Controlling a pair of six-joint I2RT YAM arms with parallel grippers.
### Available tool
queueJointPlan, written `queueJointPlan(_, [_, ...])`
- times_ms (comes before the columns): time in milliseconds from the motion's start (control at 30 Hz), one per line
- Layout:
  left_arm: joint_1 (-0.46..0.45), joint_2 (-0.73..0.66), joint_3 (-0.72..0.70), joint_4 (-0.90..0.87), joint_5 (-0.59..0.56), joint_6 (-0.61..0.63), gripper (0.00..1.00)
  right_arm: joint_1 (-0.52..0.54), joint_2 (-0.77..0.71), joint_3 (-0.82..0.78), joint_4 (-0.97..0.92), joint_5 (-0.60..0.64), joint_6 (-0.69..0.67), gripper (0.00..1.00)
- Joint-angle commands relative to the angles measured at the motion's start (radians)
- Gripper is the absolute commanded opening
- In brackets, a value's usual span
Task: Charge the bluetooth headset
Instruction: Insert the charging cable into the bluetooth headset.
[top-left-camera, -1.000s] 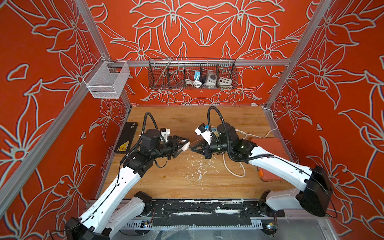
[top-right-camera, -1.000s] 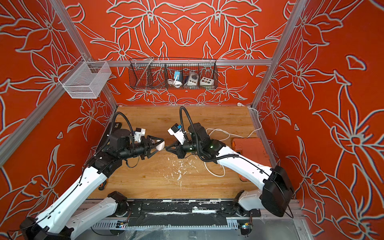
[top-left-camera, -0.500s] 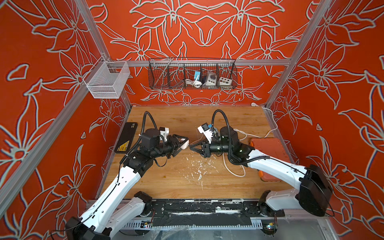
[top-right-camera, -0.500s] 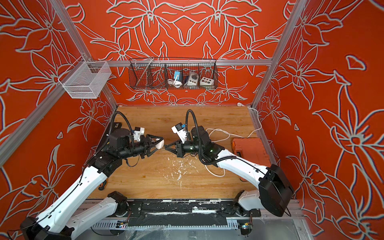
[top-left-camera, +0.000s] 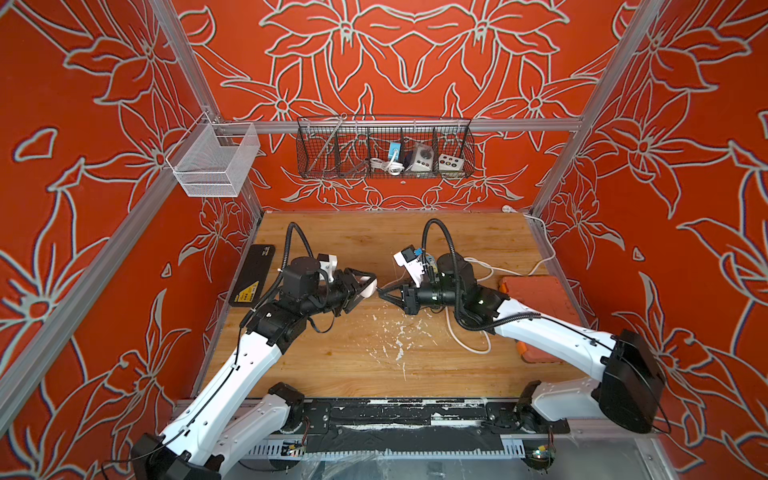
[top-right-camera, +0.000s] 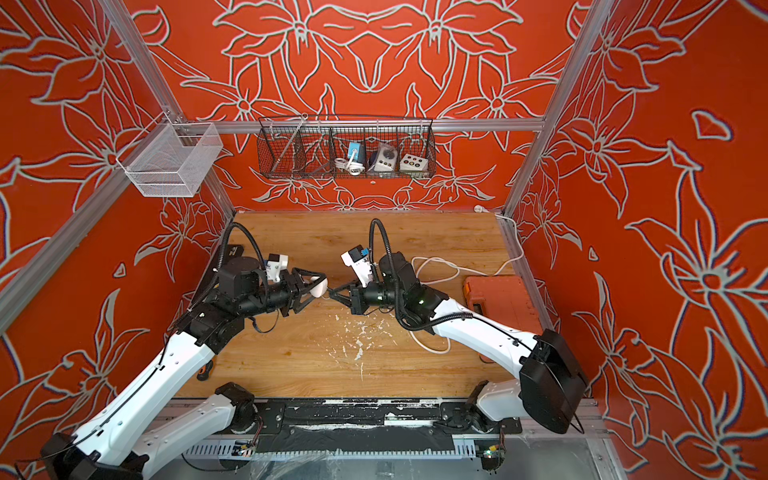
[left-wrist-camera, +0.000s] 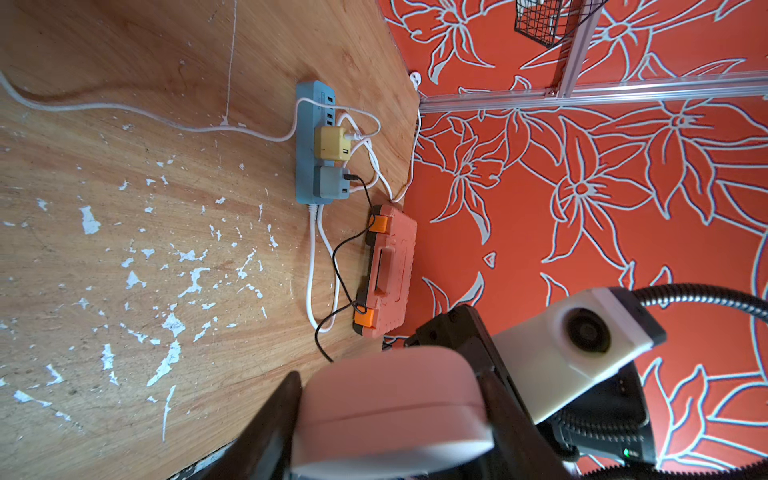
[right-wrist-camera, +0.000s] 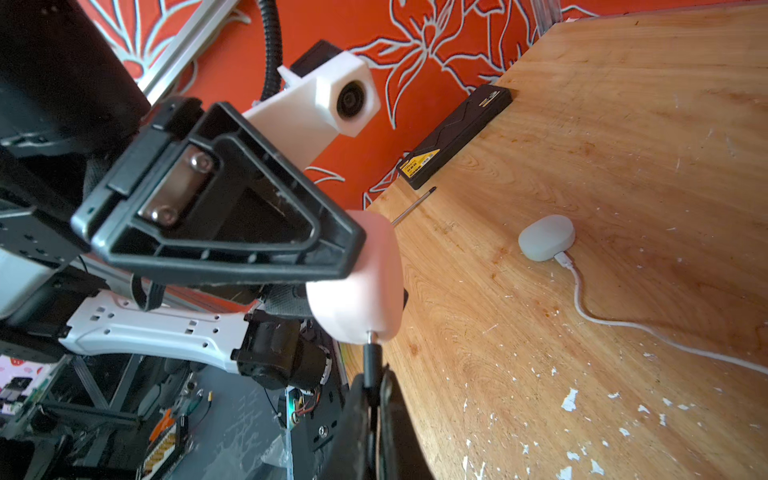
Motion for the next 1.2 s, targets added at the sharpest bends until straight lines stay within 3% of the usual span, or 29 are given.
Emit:
queueJointPlan(0, [-0.027, -0.004, 0.018, 0.000, 0.126, 0.005, 0.09, 0.008, 0.003, -0.017, 0.174, 0.101, 0.101, 0.00])
queueJointPlan(167, [-0.027, 0.005, 0.024, 0.000, 0.138, 0.007, 0.09, 0.013, 0.036, 0.031, 0.179, 0.005, 0.104, 0.00])
queueJointPlan(367, [-0.027, 0.008, 0.029, 0.000, 0.152, 0.017, 0.06, 0.013, 0.035, 0.095, -0.024, -0.064, -0.100, 0.00])
queueJointPlan(500, [-0.027, 0.025, 0.048, 0.001, 0.177, 0.029, 0.03, 0.009, 0.035, 0.138, -0.165, -0.024, -0.221, 0.00])
queueJointPlan(1167, [-0.027, 0.041, 0.053, -0.017, 0.173, 0.022, 0.00, 0.032, 0.091, 0.163, -0.038, 0.036, -0.127, 0.00])
